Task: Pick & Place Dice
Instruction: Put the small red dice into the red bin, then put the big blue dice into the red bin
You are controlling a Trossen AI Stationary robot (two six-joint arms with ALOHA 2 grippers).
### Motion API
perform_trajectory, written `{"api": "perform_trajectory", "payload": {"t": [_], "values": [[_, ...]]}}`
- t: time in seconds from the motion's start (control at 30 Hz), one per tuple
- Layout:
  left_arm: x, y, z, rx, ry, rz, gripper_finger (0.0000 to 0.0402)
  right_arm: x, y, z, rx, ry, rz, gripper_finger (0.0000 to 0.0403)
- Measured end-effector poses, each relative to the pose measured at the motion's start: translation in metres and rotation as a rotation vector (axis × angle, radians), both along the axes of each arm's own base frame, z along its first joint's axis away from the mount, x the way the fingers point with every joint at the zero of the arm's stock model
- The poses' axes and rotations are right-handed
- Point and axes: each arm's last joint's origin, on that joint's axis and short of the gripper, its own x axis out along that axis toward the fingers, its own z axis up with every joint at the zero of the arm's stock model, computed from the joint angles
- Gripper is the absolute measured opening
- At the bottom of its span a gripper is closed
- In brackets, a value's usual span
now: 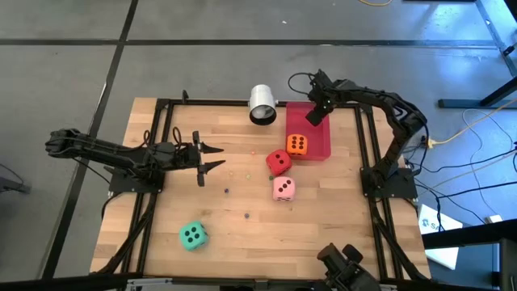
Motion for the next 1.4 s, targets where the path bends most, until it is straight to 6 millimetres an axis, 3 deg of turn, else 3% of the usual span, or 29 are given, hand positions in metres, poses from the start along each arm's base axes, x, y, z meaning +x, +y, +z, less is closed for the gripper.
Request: {"api": "perform_trajectory", "payload": {"t": [0.77, 1.13, 1.4], "values": [[0.0000, 0.0000, 0.0000, -0.001, 0.000, 0.000, 0.0169, 0.0006, -0.0002, -0.0027, 0.012, 0.002, 0.013, 0.0059], [0.0000, 0.0000, 0.0000, -0.001, 0.000, 0.000, 0.0169, -0.0003, -0.0009, -0.0026, -0.008, 0.028, 0.014, 0.0113], [0.0000, 0.0000, 0.0000, -0.001, 0.000, 0.000, 0.0169, -0.0004, -0.0009, -0.0026, -0.011, 0.032, 0.013, 0.0120]]}}
